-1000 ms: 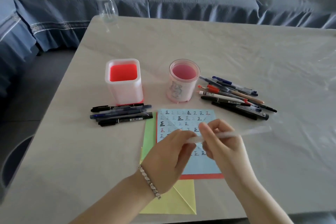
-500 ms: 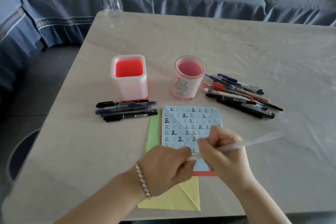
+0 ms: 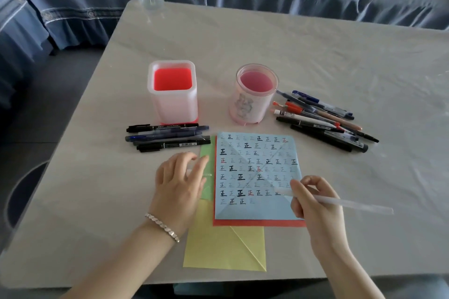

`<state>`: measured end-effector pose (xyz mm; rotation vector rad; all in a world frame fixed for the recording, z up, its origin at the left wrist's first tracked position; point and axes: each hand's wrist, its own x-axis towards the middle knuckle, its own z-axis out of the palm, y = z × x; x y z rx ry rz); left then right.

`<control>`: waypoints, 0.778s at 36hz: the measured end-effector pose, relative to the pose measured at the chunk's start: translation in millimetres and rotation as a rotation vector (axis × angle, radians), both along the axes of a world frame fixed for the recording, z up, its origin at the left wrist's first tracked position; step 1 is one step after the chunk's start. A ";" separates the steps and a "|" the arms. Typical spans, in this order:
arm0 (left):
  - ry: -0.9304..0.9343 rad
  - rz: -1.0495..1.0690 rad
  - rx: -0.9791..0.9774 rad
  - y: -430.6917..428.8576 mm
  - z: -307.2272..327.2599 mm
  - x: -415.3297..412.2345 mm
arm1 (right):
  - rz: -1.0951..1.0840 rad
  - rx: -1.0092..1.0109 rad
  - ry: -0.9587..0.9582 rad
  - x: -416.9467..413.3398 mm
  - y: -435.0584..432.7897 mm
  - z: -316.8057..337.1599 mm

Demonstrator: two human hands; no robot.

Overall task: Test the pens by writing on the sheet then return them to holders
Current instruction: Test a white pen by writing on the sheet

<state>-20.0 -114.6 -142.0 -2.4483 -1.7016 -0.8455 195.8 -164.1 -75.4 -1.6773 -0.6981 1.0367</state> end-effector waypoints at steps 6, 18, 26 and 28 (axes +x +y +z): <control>0.143 -0.365 -0.142 -34.8 8.8 26.0 | 0.046 0.064 -0.035 -4.9 2.4 -8.5; 0.172 -0.486 -0.307 -50.3 -3.4 32.9 | -0.084 0.115 -0.228 -19.1 0.1 -28.4; 0.121 -0.477 -0.318 -50.8 -2.7 32.6 | -0.109 0.101 -0.391 -29.1 -0.5 -44.8; 0.121 -0.471 -0.316 -50.7 -2.2 32.7 | -0.108 0.107 -0.395 -29.9 -1.1 -46.3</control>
